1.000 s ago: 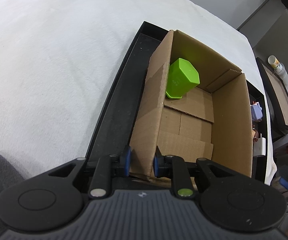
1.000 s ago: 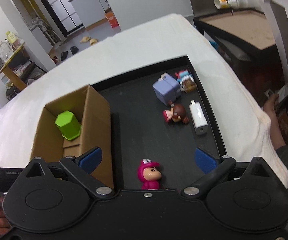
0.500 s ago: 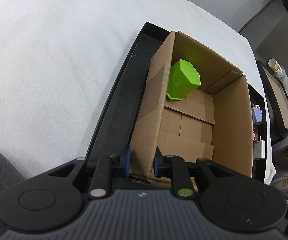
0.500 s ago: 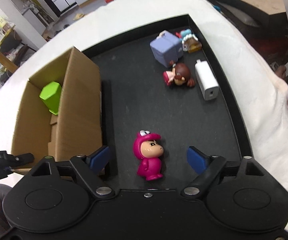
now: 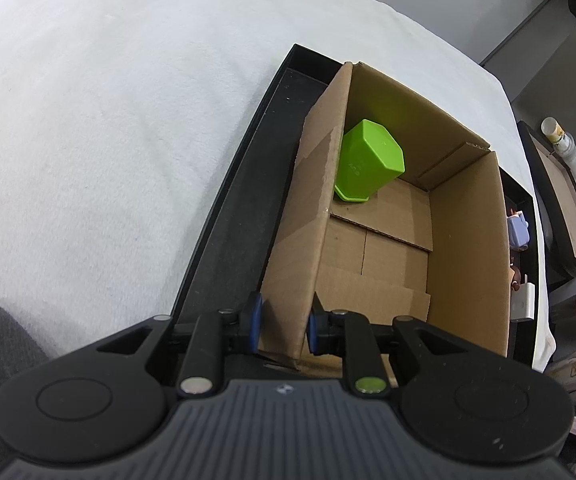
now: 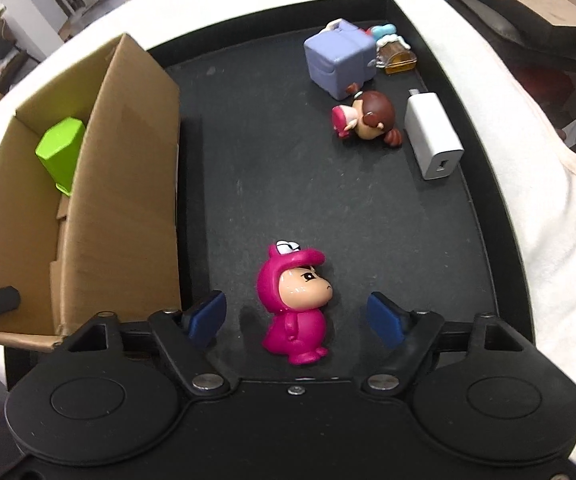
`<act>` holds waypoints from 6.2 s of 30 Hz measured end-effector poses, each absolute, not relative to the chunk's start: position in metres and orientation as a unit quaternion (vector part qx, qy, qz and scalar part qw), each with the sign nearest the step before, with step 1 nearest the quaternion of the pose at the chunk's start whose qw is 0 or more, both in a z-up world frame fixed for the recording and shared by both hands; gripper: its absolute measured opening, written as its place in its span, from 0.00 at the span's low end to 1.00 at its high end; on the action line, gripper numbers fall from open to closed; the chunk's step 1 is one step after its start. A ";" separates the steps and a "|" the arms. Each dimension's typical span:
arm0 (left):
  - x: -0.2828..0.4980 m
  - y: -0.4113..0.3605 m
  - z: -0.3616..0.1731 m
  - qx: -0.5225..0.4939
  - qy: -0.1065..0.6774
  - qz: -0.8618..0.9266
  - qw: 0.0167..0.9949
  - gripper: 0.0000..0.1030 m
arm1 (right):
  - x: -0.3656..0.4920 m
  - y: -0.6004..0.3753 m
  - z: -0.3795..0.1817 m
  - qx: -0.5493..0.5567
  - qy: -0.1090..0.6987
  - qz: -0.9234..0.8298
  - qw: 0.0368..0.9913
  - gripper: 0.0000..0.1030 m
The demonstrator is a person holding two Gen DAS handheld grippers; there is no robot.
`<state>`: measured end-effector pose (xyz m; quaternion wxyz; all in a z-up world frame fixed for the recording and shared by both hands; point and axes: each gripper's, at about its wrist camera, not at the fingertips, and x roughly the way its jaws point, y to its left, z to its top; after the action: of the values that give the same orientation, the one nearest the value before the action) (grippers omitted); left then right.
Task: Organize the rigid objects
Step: 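Move the right gripper to the pink hooded doll and close on it, then lift the pink doll with the right gripper and carry it over the box, then open the right gripper to release the pink doll beside the cup, then move the right gripper to the white USB charger and close on it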
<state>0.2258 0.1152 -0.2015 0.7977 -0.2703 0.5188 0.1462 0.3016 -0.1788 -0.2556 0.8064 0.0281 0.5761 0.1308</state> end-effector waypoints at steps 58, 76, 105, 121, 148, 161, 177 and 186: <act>0.219 0.122 -0.204 -0.282 0.508 0.129 0.804 0.20 | 0.303 -0.135 -0.143 0.003 0.503 0.197 0.842 0.30; 0.218 0.129 -0.209 -0.295 0.510 0.113 0.800 0.20 | 0.313 -0.086 -0.147 -0.010 0.499 0.231 0.835 0.30; 0.217 0.133 -0.208 -0.302 0.515 0.110 0.795 0.21 | 0.319 -0.060 -0.160 -0.029 0.499 0.236 0.833 0.53; 0.214 0.127 -0.204 -0.298 0.512 0.122 0.796 0.21 | 0.303 -0.104 -0.149 -0.004 0.492 0.227 0.840 0.64; 0.217 0.122 -0.203 -0.297 0.510 0.148 0.793 0.21 | 0.315 -0.208 -0.163 0.055 0.489 0.188 0.850 0.66; 0.219 0.120 -0.203 -0.293 0.510 0.158 0.793 0.21 | 0.341 -0.241 -0.190 0.056 0.492 0.167 0.853 0.55; 0.223 0.119 -0.208 -0.293 0.520 0.165 0.785 0.21 | 0.379 -0.246 -0.223 0.028 0.504 0.147 0.851 0.39; 0.221 0.118 -0.208 -0.296 0.517 0.167 0.785 0.21 | 0.388 -0.244 -0.242 0.014 0.514 0.140 0.846 0.37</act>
<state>0.2214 0.1179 -0.2083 0.7855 -0.2958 0.5173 0.1672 0.3881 -0.2438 -0.2419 0.8461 0.0138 0.5142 0.1396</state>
